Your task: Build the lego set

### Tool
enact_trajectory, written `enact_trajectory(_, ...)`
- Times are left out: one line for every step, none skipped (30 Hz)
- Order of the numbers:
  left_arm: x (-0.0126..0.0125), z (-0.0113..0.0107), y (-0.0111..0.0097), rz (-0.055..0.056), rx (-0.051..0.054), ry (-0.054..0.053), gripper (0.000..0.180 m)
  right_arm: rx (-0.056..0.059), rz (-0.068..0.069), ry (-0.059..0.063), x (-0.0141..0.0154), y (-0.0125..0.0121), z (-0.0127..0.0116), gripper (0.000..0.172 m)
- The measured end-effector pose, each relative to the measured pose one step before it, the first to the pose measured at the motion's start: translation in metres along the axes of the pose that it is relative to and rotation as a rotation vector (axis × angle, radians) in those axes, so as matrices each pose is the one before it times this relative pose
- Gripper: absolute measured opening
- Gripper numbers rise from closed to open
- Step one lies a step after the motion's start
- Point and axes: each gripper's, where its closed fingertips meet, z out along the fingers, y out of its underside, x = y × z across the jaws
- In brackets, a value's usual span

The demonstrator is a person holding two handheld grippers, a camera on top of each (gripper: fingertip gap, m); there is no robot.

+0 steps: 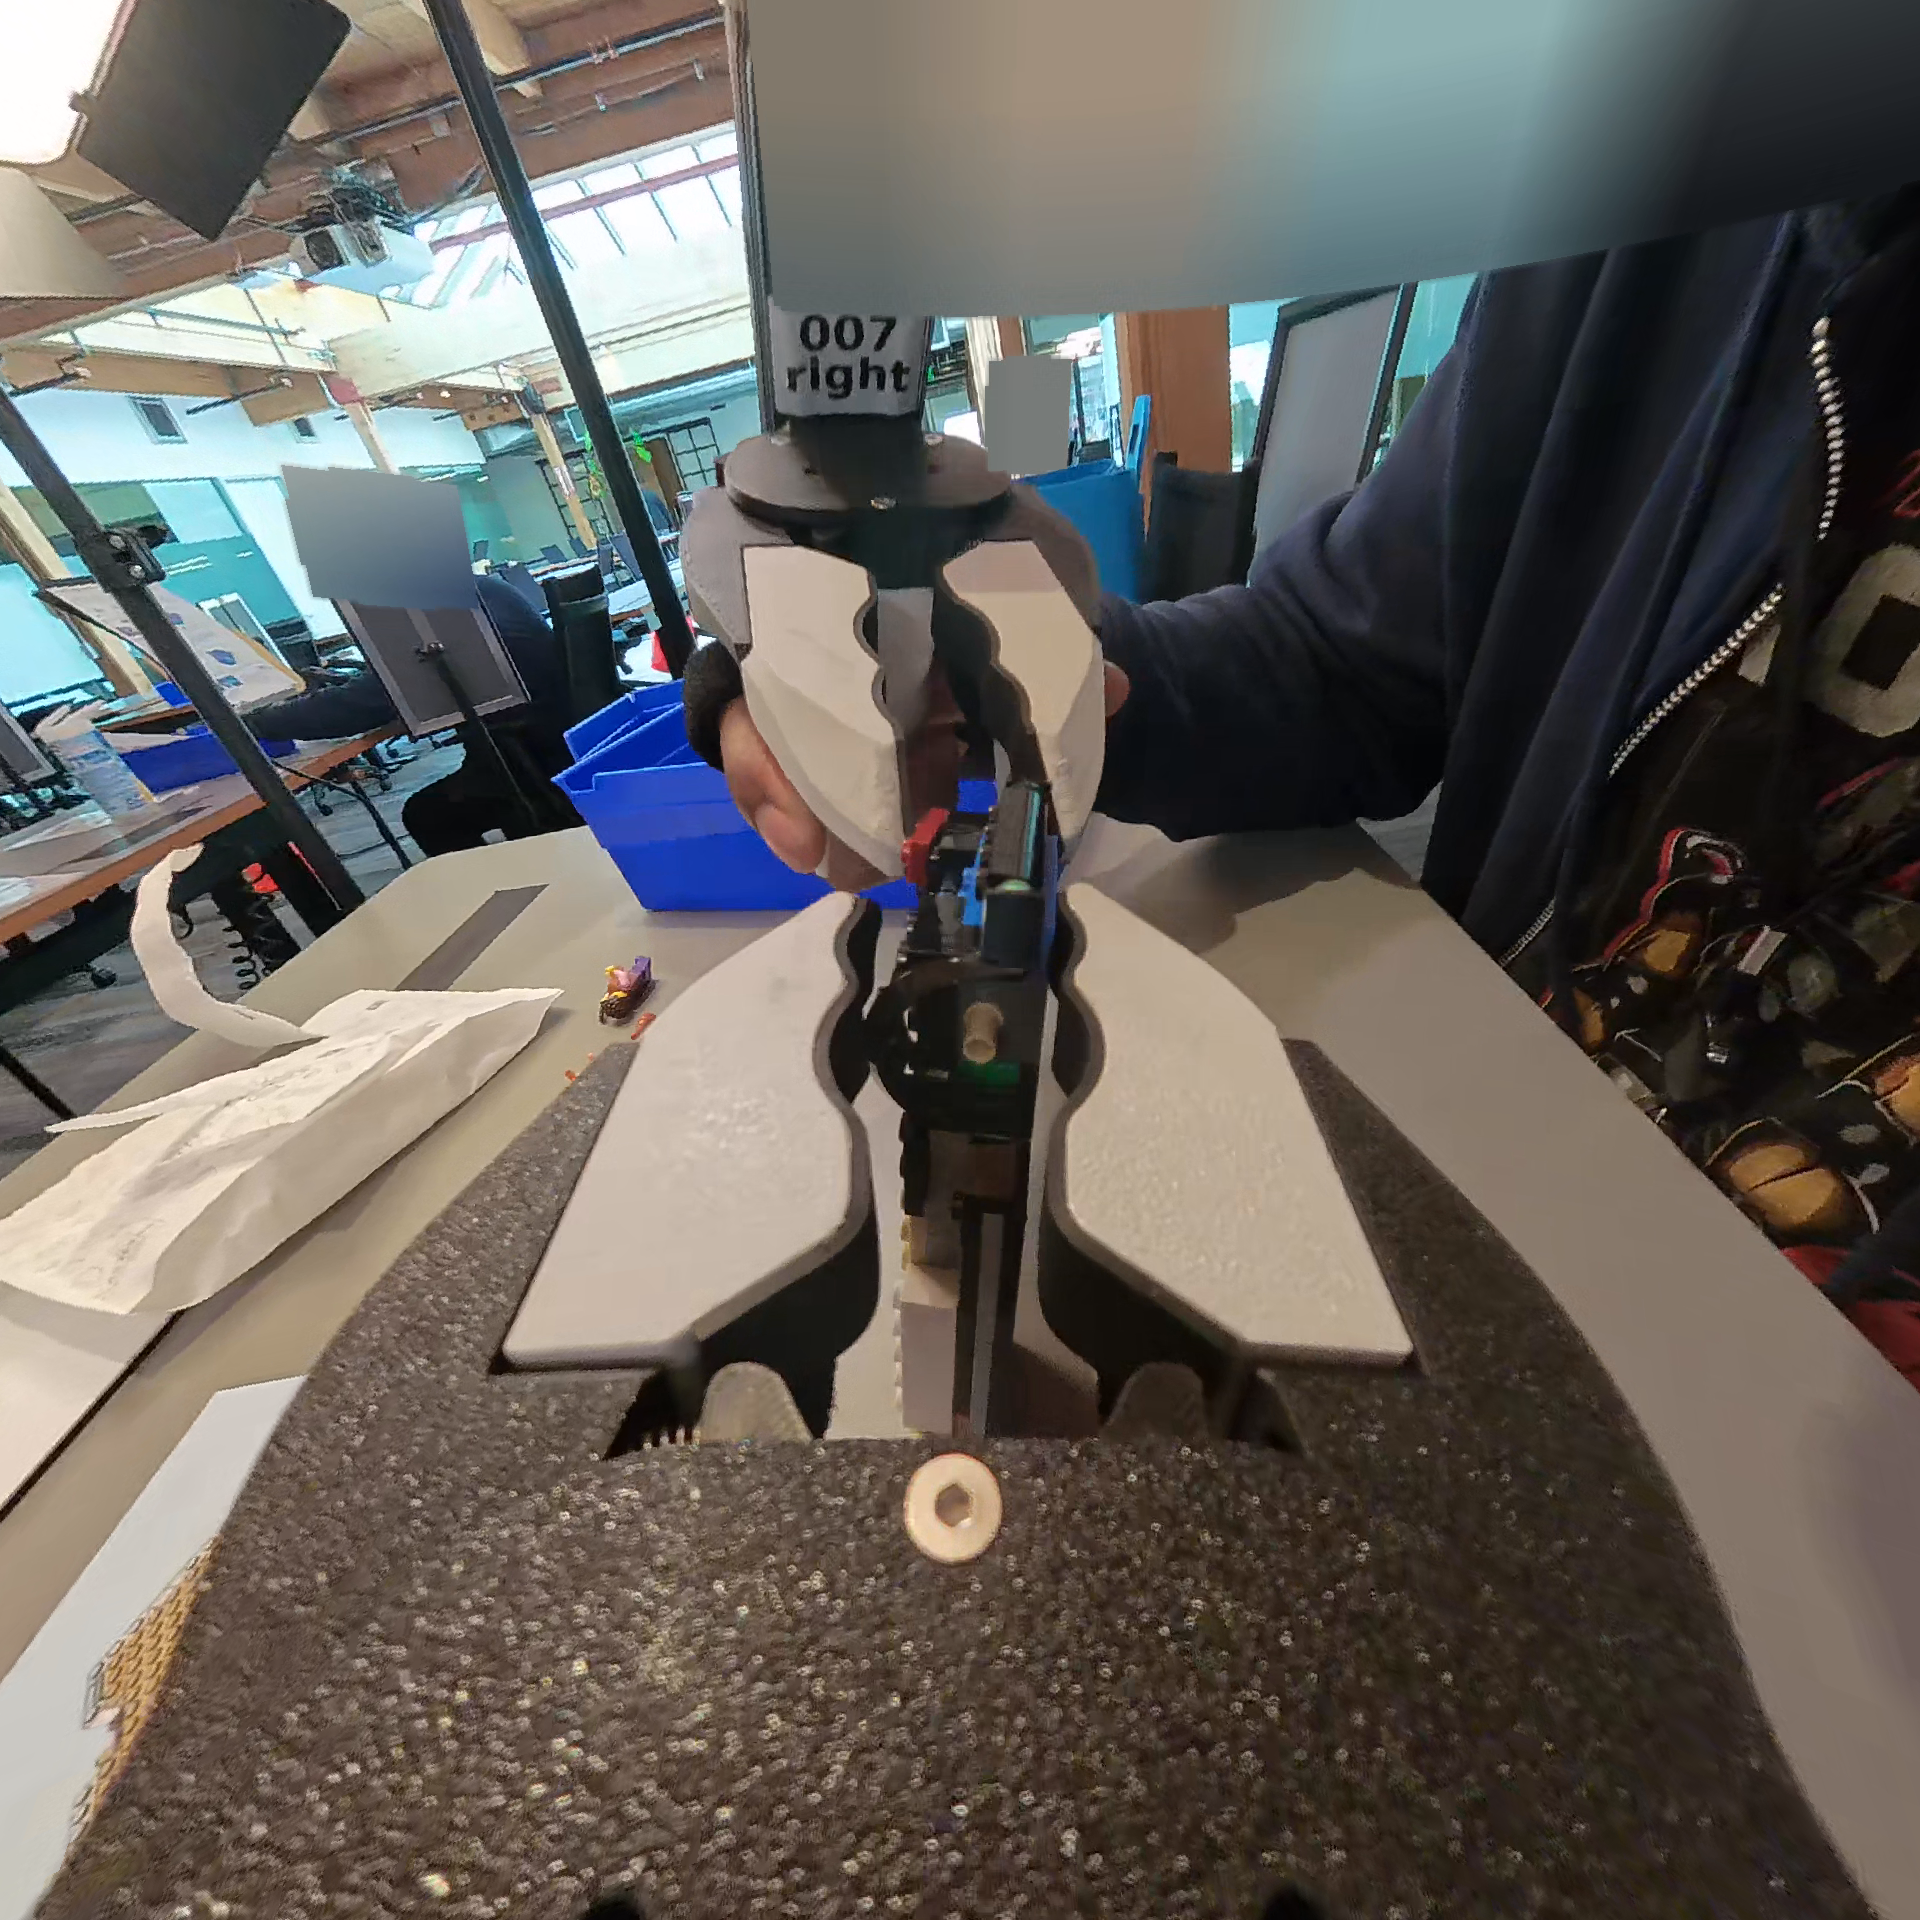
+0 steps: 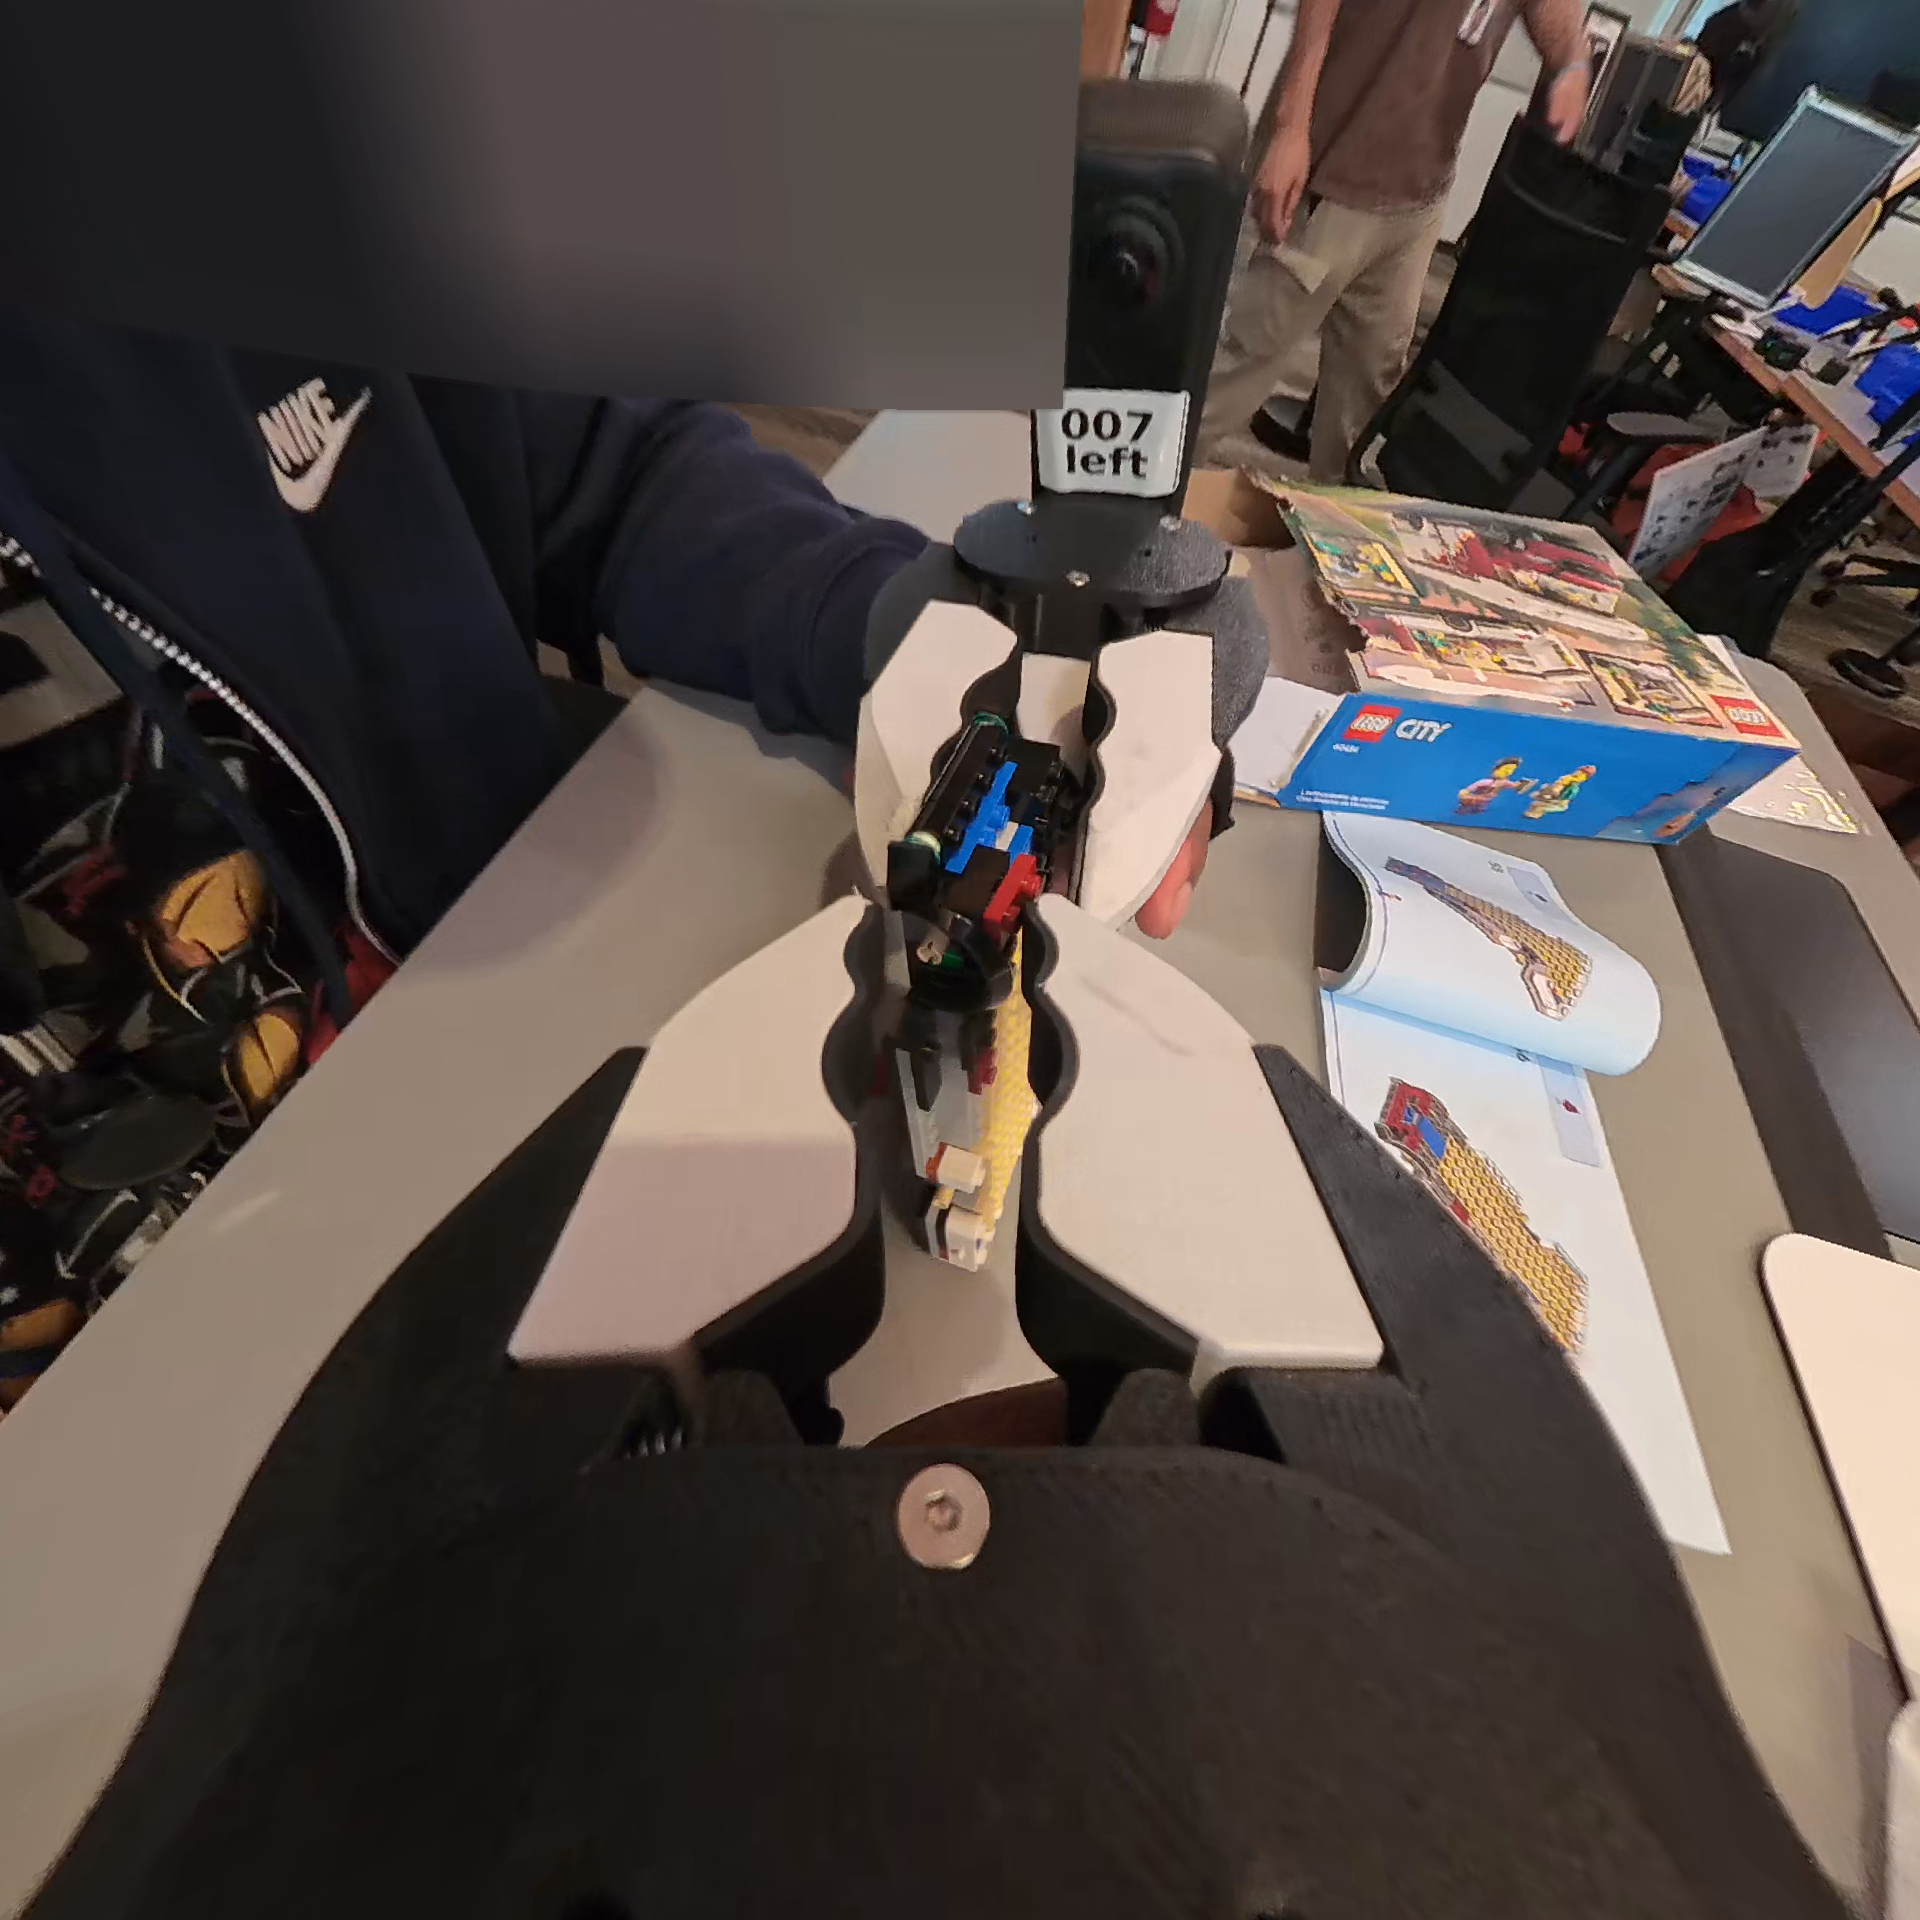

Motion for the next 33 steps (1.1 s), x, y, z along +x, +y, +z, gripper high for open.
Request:
enact_trajectory(0.00092, 0.00035, -0.00001, 0.0036, -0.0032, 0.0043, 0.032, -0.0092, -0.0065, -0.0018, -0.00120, 0.00023, -0.00013, 0.025)
enact_trajectory(0.00080, 0.00020, 0.00010, 0.0049, -0.0042, 0.0037, 0.032, -0.0081, -0.0049, -0.0015, -0.00112, 0.00016, -0.00019, 0.026)
enact_trajectory(0.00023, 0.00017, -0.00004, 0.0070, -0.0041, -0.0004, 0.032, -0.0070, -0.0046, 0.0000, -0.00076, 0.00016, -0.00009, 0.026)
enact_trajectory(0.00053, 0.00013, -0.00019, 0.0042, -0.0012, 0.0015, 0.032, -0.0059, -0.0046, -0.0006, -0.00082, 0.00014, -0.00006, 0.027)
enact_trajectory(0.00132, 0.00027, -0.00003, 0.0036, -0.0024, 0.0075, 0.032, -0.0039, -0.0049, -0.0042, -0.00120, -0.00003, -0.00009, 0.027)
enact_trajectory(0.00151, 0.00023, -0.00002, 0.0033, -0.0018, 0.0082, 0.032, -0.0024, -0.0052, -0.0054, -0.00147, -0.00007, 0.00007, 0.026)
enact_trajectory(0.00124, 0.00014, -0.00030, 0.0032, -0.0011, 0.0067, 0.032, -0.0019, -0.0029, -0.0052, -0.00137, -0.00016, 0.00005, 0.026)
enact_trajectory(0.00168, 0.00022, -0.00026, 0.0028, -0.0009, 0.0091, 0.032, -0.0029, -0.0026, -0.0063, -0.00155, -0.00009, 0.00031, 0.026)
enact_trajectory(0.00133, 0.00040, -0.00053, 0.0003, 0.0009, 0.0073, 0.032, -0.0072, -0.0072, -0.0038, -0.00131, 0.00054, 0.00061, 0.026)
enact_trajectory(0.00138, 0.00026, -0.00037, -0.0017, 0.0002, 0.0088, 0.032, -0.0089, -0.0106, -0.0003, -0.00108, 0.00088, 0.00089, 0.026)
enact_trajectory(0.00125, 0.00004, -0.00040, 0.0014, 0.0016, 0.0074, 0.032, -0.0020, -0.0096, -0.0003, -0.00099, -0.00020, 0.00039, 0.025)
enact_trajectory(0.00064, 0.00005, -0.00024, -0.0024, 0.0026, 0.0036, 0.032, -0.0031, -0.0064, 0.0020, -0.00041, -0.00007, 0.00036, 0.025)
enact_trajectory(-0.00014, -0.00010, 0.00003, -0.0022, 0.0019, -0.0003, 0.032, -0.0054, -0.0061, 0.0064, 0.00043, 0.00010, 0.00033, 0.024)
enact_trajectory(-0.00045, -0.00034, 0.00010, -0.0027, 0.0019, -0.0005, 0.032, -0.0062, -0.0075, 0.0081, 0.00044, 0.00012, 0.00024, 0.024)
enact_trajectory(-0.00008, -0.00029, 0.00016, -0.0020, 0.0007, 0.0027, 0.032, -0.0059, -0.0096, 0.0080, 0.00028, 0.00012, 0.00042, 0.024)
enact_trajectory(0.00025, -0.00019, 0.00016, -0.0006, -0.0010, 0.0028, 0.032, -0.0066, -0.0119, 0.0075, 0.00008, 0.00010, 0.00034, 0.024)
enact_trajectory(0.00041, -0.00005, 0.00017, -0.0012, -0.0031, 0.0050, 0.032, -0.0084, -0.0140, 0.0067, -0.00020, 0.00003, 0.00028, 0.024)
enact_trajectory(0.00037, -0.00008, 0.00017, -0.0028, -0.0046, 0.0046, 0.032, -0.0109, -0.0179, 0.0077, -0.00041, 0.00022, 0.00005, 0.024)
enact_trajectory(0.00038, 0.00016, 0.00015, -0.0018, -0.0048, 0.0039, 0.032, -0.0140, -0.0225, 0.0104, -0.00028, 0.00033, 0.00021, 0.025)
enact_trajectory(0.00053, 0.00021, 0.00009, -0.0003, -0.0038, 0.0047, 0.032, -0.0153, -0.0244, 0.0101, -0.00045, 0.00031, 0.00001, 0.025)
enact_trajectory(0.00094, 0.00026, 0.00005, -0.0003, -0.0030, 0.0066, 0.032, -0.0149, -0.0228, 0.0082, -0.00060, 0.00006, 0.00010, 0.025)
enact_trajectory(0.00045, 0.00023, 0.00005, -0.0008, -0.0027, 0.0042, 0.032, -0.0140, -0.0201, 0.0071, -0.00069, 0.00015, 0.00001, 0.025)
enact_trajectory(0.00061, 0.00031, -0.00008, -0.0033, -0.0028, 0.0059, 0.032, -0.0128, -0.0190, 0.0066, -0.00058, 0.00014, -0.00008, 0.026)
enact_trajectory(0.00066, 0.00027, -0.00012, -0.0019, -0.0021, 0.0054, 0.032, -0.0106, -0.0167, 0.0053, -0.00063, 0.00003, -0.00010, 0.026)
enact_trajectory(0.00044, 0.00035, -0.00009, -0.0005, -0.0026, 0.0034, 0.032, -0.0097, -0.0148, 0.0051, -0.00034, 0.00000, -0.00008, 0.027)
enact_trajectory(0.00030, 0.00030, -0.00010, -0.0007, -0.0024, 0.0028, 0.032, -0.0089, -0.0129, 0.0051, -0.00030, 0.00011, -0.00005, 0.027)
enact_trajectory(-0.00005, 0.00018, -0.00011, -0.0004, -0.0022, 0.0004, 0.032, -0.0071, -0.0086, 0.0041, -0.00004, 0.00011, -0.00006, 0.027)
enact_trajectory(0.00001, 0.00021, 0.00009, -0.0012, -0.0021, 0.0011, 0.032, -0.0056, -0.0082, 0.0032, -0.00018, 0.00011, -0.00006, 0.027)
enact_trajectory(-0.00026, 0.00025, -0.00004, 0.0011, -0.0022, -0.0012, 0.032, -0.0039, -0.0077, 0.0026, -0.00005, 0.00012, -0.00006, 0.027)
enact_trajectory(0.00008, 0.00022, 0.00002, 0.0007, -0.0018, 0.0016, 0.032, -0.0027, -0.0040, 0.0016, -0.00013, 0.00004, 0.00003, 0.027)
enact_trajectory(0.00036, 0.00037, 0.00007, 0.0007, -0.0024, 0.0031, 0.032, -0.0007, -0.0057, -0.0008, -0.00039, -0.00021, -0.00011, 0.027)
enact_trajectory(0.00027, 0.00038, 0.00004, 0.0009, -0.0031, 0.0021, 0.032, -0.0008, -0.0067, 0.0002, -0.00035, -0.00003, -0.00013, 0.027)
enact_trajectory(0.00015, 0.00022, 0.00004, 0.0003, -0.0035, 0.0022, 0.032, -0.0013, -0.0064, 0.0003, -0.00025, -0.00008, -0.00010, 0.027)
